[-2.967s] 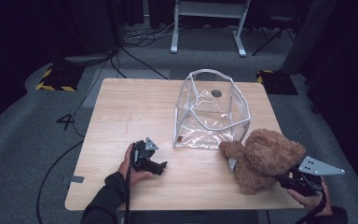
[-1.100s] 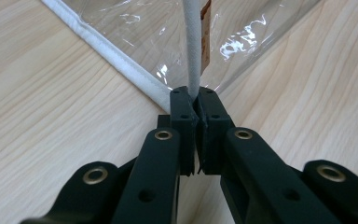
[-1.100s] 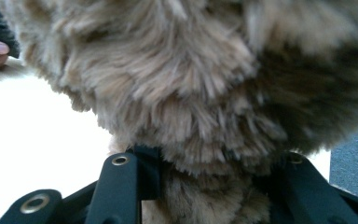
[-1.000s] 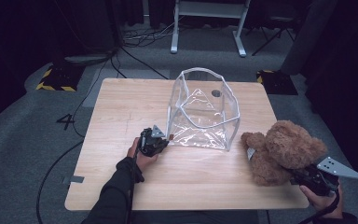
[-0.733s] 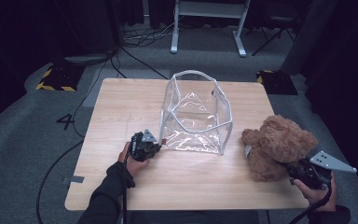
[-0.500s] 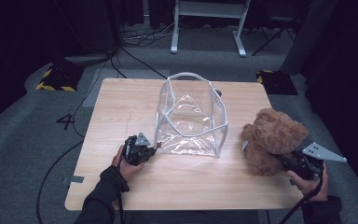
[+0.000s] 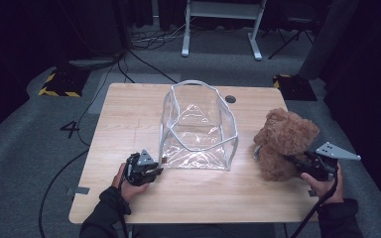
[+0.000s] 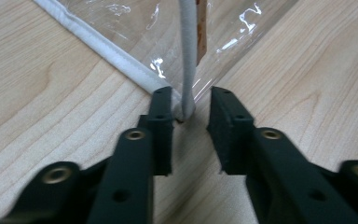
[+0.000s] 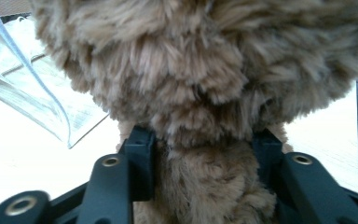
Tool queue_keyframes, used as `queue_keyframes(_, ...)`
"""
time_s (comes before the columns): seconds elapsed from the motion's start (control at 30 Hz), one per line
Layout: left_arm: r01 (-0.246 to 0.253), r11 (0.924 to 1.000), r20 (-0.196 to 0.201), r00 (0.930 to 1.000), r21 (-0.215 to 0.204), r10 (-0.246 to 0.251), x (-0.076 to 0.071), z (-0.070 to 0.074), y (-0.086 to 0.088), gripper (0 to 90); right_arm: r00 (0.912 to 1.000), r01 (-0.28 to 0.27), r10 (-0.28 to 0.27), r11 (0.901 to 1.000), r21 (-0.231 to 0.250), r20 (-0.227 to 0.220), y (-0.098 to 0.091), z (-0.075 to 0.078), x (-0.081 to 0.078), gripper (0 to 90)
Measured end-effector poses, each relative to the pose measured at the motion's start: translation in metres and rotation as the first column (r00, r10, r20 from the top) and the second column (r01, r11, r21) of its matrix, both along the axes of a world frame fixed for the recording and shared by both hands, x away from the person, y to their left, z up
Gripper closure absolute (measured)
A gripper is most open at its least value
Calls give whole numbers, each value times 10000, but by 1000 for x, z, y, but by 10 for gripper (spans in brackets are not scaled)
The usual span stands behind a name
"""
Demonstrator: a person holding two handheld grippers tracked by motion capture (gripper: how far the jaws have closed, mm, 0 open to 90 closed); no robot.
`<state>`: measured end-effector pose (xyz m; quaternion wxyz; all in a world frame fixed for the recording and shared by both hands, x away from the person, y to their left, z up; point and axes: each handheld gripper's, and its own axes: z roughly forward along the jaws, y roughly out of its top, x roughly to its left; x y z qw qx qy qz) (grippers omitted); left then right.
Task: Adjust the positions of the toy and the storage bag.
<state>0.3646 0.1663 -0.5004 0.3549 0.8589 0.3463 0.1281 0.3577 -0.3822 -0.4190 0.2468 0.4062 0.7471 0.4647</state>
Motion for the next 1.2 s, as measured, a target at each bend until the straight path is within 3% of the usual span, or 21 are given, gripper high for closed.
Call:
queue_keyframes(0.03,-74,10000,72,9999,3,74,0,0,-1,606,10000,-3,3,10000,86,-12,-1,0,1,504)
queue_keyframes(0.2,-91,9998,84,9999,-182,92,1,2,-3,522,9997,-200,201,9997,146,-118,-2,1,2,461)
queue_keyframes(0.23,-134,9996,39,9999,-250,135,2,2,-4,460,9993,-335,337,9994,102,-141,-3,1,3,419)
queue_keyframes(0.33,-170,9992,-77,9998,-365,168,4,1,-5,429,9990,-360,363,9993,89,-258,-3,2,5,367)
queue_keyframes(0.4,-176,9993,-108,9998,-335,173,5,1,-7,420,9977,-441,434,9989,-132,-524,0,3,8,263)
queue_keyframes(0.43,-176,9993,-108,9998,-335,173,5,1,-7,419,9977,-441,434,9989,-132,-524,0,3,8,263)
queue_keyframes(0.47,-176,9993,-154,9997,-343,171,6,0,-7,412,9940,-566,538,9980,-277,-950,2,3,12,199)
queue_keyframes(0.5,-176,9993,-154,9997,-343,171,6,0,-7,407,9927,-610,577,9977,-286,-1061,2,3,14,176)
queue_keyframes(0.63,-396,9977,-266,9989,-551,382,8,-2,-6,367,9880,-723,669,9968,-343,-1389,5,2,22,151)
queue_keyframes(0.7,-525,9971,-227,9984,-557,513,9,-2,-6,287,9868,-729,665,9966,-383,-1479,6,2,23,151)
queue_keyframes(0.77,-869,9922,-374,9958,-897,838,12,-3,-5,237,9868,-716,641,9964,-455,-1489,8,0,27,212)
queue_keyframes(0.8,-869,9922,-374,9958,-897,838,12,-3,-5,218,9868,-716,641,9964,-455,-1489,8,0,27,212)
queue_keyframes(0.9,-1049,9892,-359,9942,-1024,1017,13,-2,-5,173,9862,-721,650,9965,-418,-1524,9,-2,30,374)
queue_keyframes(0.93,-1049,9892,-359,9942,-1024,1017,13,-2,-5,170,9862,-721,650,9965,-418,-1524,9,-2,30,374)
queue_keyframes(1.0,-1047,9889,-322,9943,-1053,1018,14,-2,-5,170,9888,-662,594,9968,-456,-1373,10,-3,30,484)
queue_keyframes(1.13,-839,9892,-287,9963,-1200,810,16,-1,-6,185,9923,-649,598,9970,-432,-1088,10,-5,29,545)
queue_keyframes(1.17,-812,9891,-307,9965,-1228,780,16,0,-7,260,9943,-609,579,9976,-315,-890,10,-6,26,568)
queue_keyframes(1.2,-558,9916,-179,9984,-1168,541,18,1,-9,281,9950,-606,585,9979,-240,-806,9,-6,26,576)
